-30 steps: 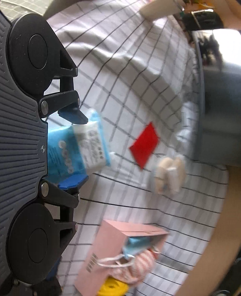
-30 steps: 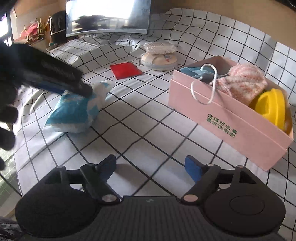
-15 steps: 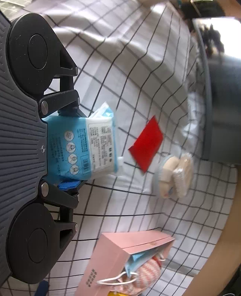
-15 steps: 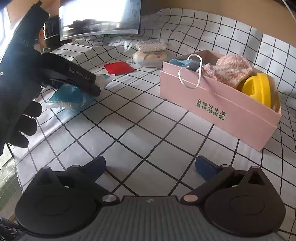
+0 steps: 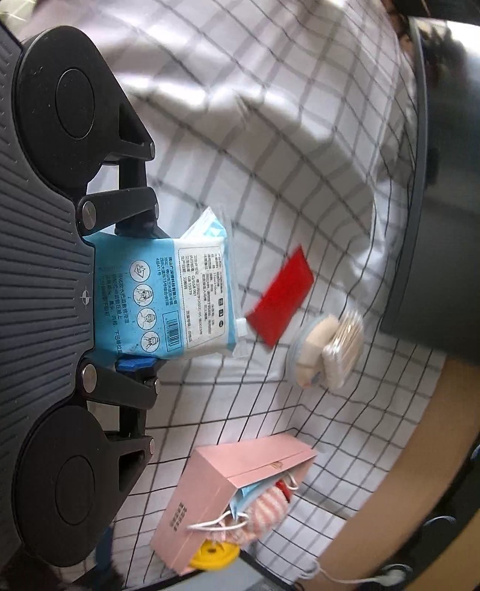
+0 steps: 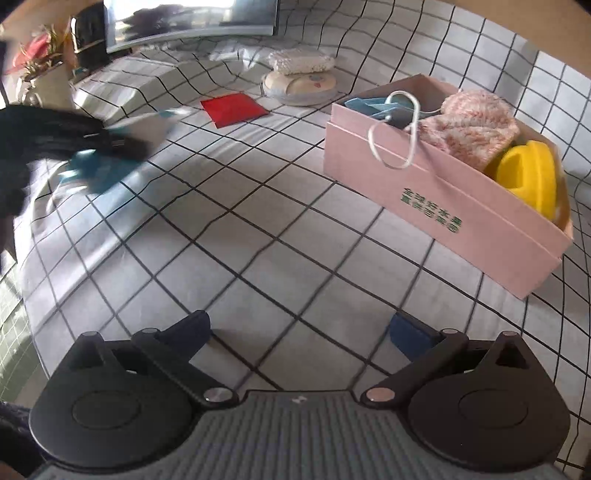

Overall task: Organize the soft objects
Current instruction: 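Reach the right tool toward the red card while the left tool holds the wipes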

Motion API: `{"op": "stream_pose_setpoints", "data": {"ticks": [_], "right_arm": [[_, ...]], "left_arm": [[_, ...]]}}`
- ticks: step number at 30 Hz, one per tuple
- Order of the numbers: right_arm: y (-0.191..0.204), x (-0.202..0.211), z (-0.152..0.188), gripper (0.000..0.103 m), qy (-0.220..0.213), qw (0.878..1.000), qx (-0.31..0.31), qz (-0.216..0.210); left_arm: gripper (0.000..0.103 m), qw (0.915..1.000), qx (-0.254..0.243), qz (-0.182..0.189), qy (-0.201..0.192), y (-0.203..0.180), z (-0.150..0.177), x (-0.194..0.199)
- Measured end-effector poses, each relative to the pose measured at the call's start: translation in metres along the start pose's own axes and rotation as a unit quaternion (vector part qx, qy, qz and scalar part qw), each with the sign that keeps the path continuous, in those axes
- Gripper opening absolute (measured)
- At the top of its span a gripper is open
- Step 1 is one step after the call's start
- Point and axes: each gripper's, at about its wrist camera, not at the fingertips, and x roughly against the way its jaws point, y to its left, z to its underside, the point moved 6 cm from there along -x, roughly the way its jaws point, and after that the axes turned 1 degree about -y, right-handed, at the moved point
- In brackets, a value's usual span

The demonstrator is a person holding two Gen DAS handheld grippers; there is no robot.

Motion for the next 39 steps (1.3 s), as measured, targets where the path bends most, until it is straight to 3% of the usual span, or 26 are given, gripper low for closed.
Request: {"op": "stream_pose_setpoints", "data": {"ticks": [4, 10, 14, 18, 21, 23, 25, 26, 28, 36, 38, 39], "right_arm": [[0.022, -0.013, -0.034, 0.099, -0.003, 1.0, 0.02, -0.007], [0.073, -0.049, -0.14, 0.099, -0.06, 0.995, 0.073, -0.044], [0.087, -0.108, -0.199, 0.099, -0.032, 0.993, 0.099, -0.058], [0.079, -0.155, -0.226, 0.099, -0.017, 0.994, 0.11, -0.022], [0.07, -0.165, -0.229, 0.097, -0.009, 0.997, 0.057, -0.06], [0.067, -0.161, -0.226, 0.086, -0.018, 0.998, 0.045, -0.045], [0.072, -0.151, -0.22, 0.061, -0.019, 0.997, 0.054, -0.051], [0.073, -0.145, -0.217, 0.056, -0.017, 0.997, 0.055, -0.056], [0.077, -0.131, -0.204, 0.022, -0.005, 0.996, 0.06, -0.069], [0.068, -0.066, -0.127, 0.011, 0.035, 0.992, 0.032, -0.118], [0.073, -0.05, -0.119, 0.012, 0.021, 0.989, 0.054, -0.138], [0.074, -0.045, -0.121, 0.019, 0.009, 0.989, 0.07, -0.132]], "left_arm": [[0.059, 0.9999, 0.017, -0.002, -0.001, 0.036, 0.008, 0.029], [0.058, 0.9984, 0.05, 0.0, 0.028, 0.08, 0.028, 0.049], [0.058, 0.9978, 0.064, 0.013, 0.015, 0.095, 0.029, 0.067], [0.058, 0.9956, 0.091, 0.008, -0.022, 0.12, 0.016, 0.092], [0.058, 0.9925, 0.111, -0.013, -0.05, 0.139, 0.005, 0.109], [0.058, 0.9898, 0.128, -0.023, -0.059, 0.148, 0.005, 0.117], [0.058, 0.9882, 0.138, -0.027, -0.061, 0.152, 0.009, 0.122], [0.058, 0.988, 0.14, -0.028, -0.058, 0.152, 0.01, 0.121], [0.058, 0.9883, 0.142, -0.027, -0.049, 0.151, 0.012, 0.116], [0.058, 0.9941, 0.102, 0.028, -0.026, 0.108, -0.001, 0.088], [0.058, 0.9951, 0.088, 0.041, -0.018, 0.095, -0.002, 0.081], [0.058, 0.9954, 0.083, 0.046, -0.013, 0.09, -0.002, 0.076]]}}
